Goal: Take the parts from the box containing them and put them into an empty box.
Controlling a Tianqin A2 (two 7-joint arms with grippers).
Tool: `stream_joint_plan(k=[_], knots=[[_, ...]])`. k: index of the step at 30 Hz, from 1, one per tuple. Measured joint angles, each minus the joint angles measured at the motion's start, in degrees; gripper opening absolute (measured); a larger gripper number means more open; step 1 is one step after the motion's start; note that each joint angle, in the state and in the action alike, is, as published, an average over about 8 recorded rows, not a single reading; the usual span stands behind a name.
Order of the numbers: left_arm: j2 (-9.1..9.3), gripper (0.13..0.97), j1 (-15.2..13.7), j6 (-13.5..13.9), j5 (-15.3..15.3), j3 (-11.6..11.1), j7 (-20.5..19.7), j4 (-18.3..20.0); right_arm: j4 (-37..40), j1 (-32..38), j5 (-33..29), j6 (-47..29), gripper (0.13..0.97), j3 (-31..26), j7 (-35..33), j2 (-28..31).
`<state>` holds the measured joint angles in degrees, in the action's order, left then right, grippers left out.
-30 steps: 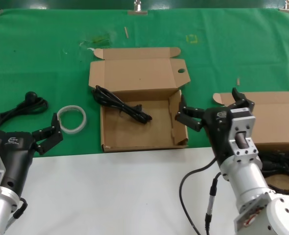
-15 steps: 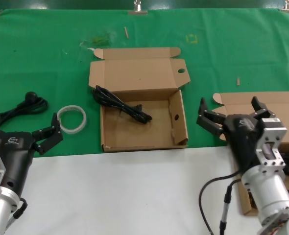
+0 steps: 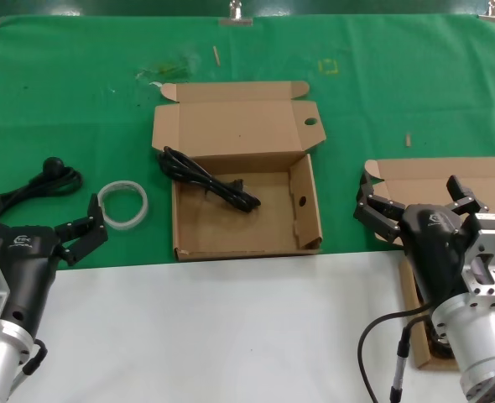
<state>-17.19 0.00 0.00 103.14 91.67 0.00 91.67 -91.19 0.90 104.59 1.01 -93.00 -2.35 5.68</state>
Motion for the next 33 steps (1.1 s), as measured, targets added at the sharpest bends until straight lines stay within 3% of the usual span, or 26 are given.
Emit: stream_joint_plan(k=[33], knots=[[0.0, 0.966, 0.0, 0.0, -0.01, 0.0, 0.0, 0.0, 0.0, -0.01, -0.01, -0.01, 0.966, 0.01, 0.01, 0.0]])
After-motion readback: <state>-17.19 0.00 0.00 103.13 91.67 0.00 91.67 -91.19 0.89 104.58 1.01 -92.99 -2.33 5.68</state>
